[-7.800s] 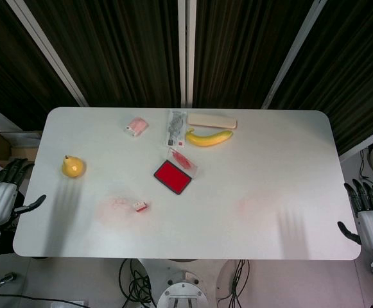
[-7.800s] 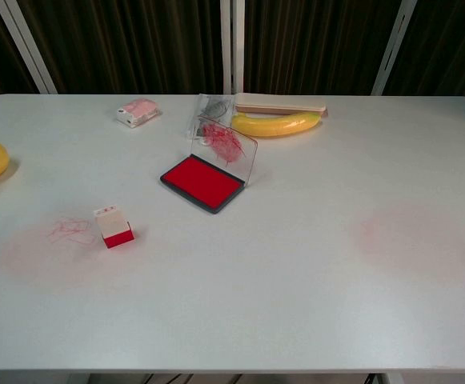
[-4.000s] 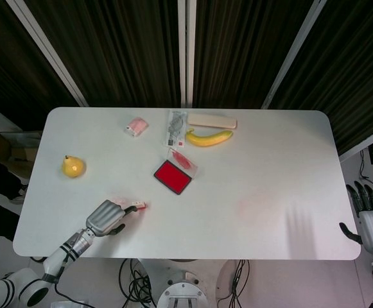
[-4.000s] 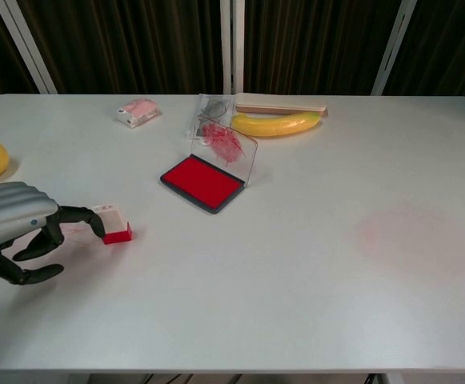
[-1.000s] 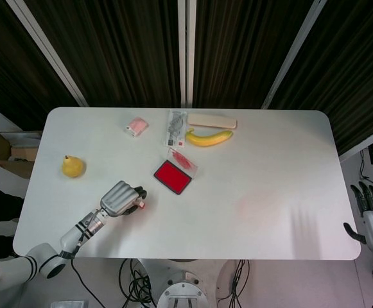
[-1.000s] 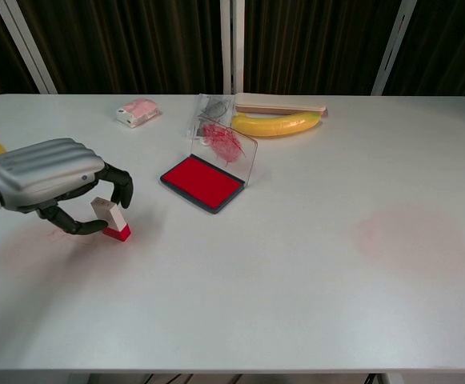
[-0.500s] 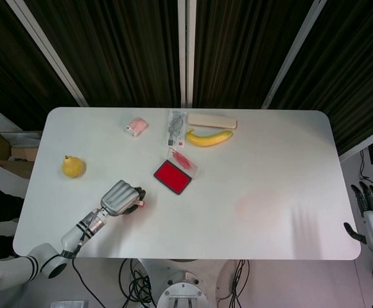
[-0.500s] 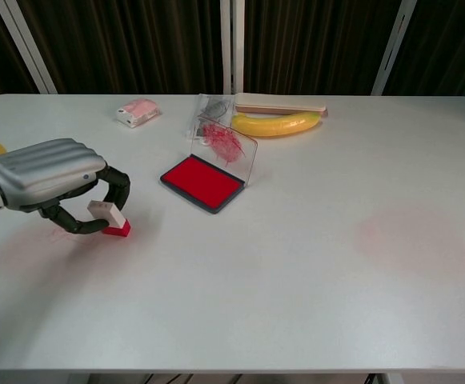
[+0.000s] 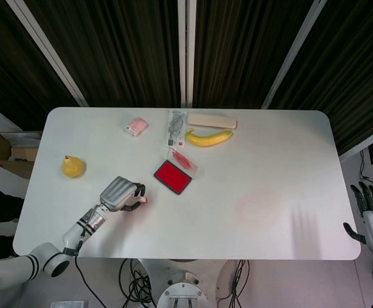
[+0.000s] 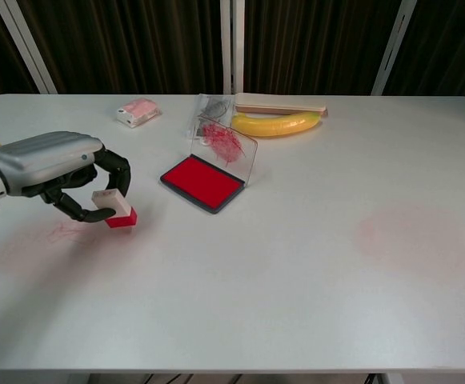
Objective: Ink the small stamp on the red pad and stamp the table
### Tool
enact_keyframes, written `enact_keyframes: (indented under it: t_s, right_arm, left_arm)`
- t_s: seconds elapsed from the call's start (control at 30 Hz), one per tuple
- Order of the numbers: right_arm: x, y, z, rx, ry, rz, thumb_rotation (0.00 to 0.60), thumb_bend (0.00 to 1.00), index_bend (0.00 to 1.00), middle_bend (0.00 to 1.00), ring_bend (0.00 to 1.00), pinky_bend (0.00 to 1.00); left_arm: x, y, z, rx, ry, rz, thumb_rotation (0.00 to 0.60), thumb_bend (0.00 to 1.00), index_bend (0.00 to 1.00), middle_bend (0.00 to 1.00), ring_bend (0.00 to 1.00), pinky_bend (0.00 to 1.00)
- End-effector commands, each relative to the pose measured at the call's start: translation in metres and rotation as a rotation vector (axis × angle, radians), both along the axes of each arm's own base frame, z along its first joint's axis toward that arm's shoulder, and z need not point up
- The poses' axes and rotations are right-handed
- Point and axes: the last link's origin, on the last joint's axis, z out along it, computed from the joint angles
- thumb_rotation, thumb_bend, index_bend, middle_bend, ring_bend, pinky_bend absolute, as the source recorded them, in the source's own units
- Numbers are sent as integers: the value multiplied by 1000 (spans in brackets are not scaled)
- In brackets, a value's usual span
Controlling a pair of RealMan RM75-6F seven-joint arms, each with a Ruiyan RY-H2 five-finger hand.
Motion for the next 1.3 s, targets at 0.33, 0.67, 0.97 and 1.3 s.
enact_keyframes:
  t_s: [0.33,0.67,0.97,1.3]
  right_arm:
    - [4,0,1,-3,4,6,600,147,0,0,0,0]
    - [5,1,4,-6,12,1,600,147,0,0,0,0]
    - [0,-2,5,-5,17,-22,600,146,0,0,0,0]
    - [0,-5,0,4,14,-24,600,146,0,0,0,0]
  left_arm:
    - [62,50,-2,29,-78,-36,600,449,639,680,937,1000]
    - [96,87,-39,-21,-49,37,600,455,641,684,945,1000]
    - [91,95,-60,-25,11,51,600,460,648,691,943,1000]
    - [82,97,-75,-44,43,84,600,463,650,693,943,1000]
